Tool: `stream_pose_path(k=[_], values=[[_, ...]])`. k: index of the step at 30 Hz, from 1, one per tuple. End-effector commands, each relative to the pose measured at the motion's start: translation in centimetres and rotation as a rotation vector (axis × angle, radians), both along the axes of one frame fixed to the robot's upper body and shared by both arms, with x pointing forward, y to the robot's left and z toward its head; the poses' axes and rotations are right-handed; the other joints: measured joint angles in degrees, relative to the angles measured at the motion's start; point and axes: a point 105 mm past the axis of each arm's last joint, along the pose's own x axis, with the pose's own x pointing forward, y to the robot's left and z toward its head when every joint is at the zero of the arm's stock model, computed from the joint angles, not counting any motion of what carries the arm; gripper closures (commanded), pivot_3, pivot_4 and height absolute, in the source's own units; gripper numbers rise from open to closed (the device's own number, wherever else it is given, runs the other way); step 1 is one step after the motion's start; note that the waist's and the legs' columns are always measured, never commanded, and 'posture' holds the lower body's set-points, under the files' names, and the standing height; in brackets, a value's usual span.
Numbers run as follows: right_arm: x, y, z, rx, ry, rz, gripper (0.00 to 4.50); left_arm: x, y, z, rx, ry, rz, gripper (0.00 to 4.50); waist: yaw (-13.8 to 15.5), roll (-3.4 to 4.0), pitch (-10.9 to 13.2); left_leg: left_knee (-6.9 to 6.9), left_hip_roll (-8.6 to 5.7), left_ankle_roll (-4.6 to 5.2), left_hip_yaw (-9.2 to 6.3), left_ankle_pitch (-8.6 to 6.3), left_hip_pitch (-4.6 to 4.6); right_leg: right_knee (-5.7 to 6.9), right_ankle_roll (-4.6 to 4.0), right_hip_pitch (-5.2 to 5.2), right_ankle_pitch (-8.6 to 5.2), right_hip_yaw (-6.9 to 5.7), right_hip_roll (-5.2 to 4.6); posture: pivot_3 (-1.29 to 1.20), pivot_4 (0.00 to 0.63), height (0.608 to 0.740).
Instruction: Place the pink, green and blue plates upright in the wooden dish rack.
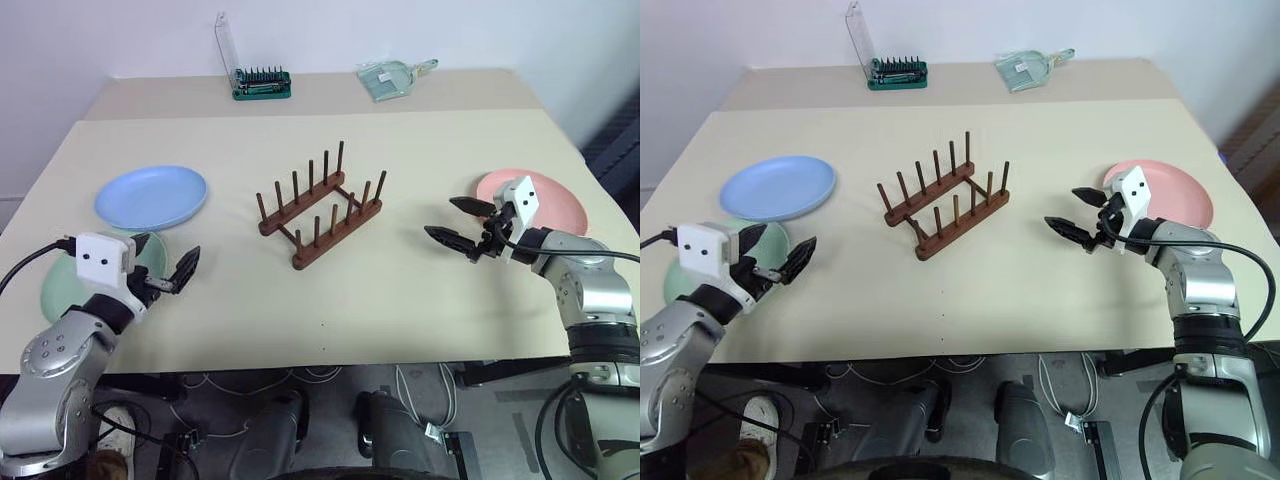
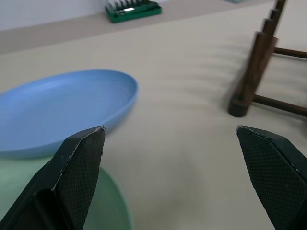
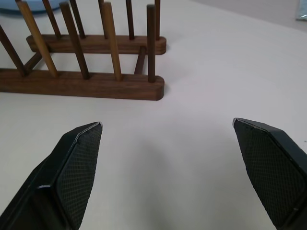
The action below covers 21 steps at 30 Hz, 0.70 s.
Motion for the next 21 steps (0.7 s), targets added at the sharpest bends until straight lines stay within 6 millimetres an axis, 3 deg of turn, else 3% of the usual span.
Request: stream_pose_path(k=[1,15,21], values=[[-0.3,-0.1,1.3,0.009,-0.043,0.001,0.05,-0.4,-0.4,1.4,0.026,-0.039,-0.031,0.00,0.07,0.00,0.00,0.00,0.00,0.00,0.00,0.00,0.00,0.00,-0.01,0.00,0.01,0.00,0.00,0.00,0.150,0.740],[-1.6,1.2,1.3,0.010,-0.031,0.025,0.05,-0.3,-2.7,0.3,0.014,0.011,-0.167,0.00,0.10,0.00,0.00,0.00,0.01,0.01,0.08,-0.01,0.00,-0.02,-0.10,-0.01,0.05,0.05,-0.01,0.00,0.150,0.740],[-3.2,2.5,0.9,0.036,-0.013,0.047,0.05,-1.0,-5.1,-1.9,0.051,0.138,-0.348,0.00,0.07,0.00,0.00,-0.01,0.03,0.02,0.10,-0.01,-0.01,-0.02,-0.05,-0.03,0.00,0.07,-0.01,0.00,0.150,0.740]])
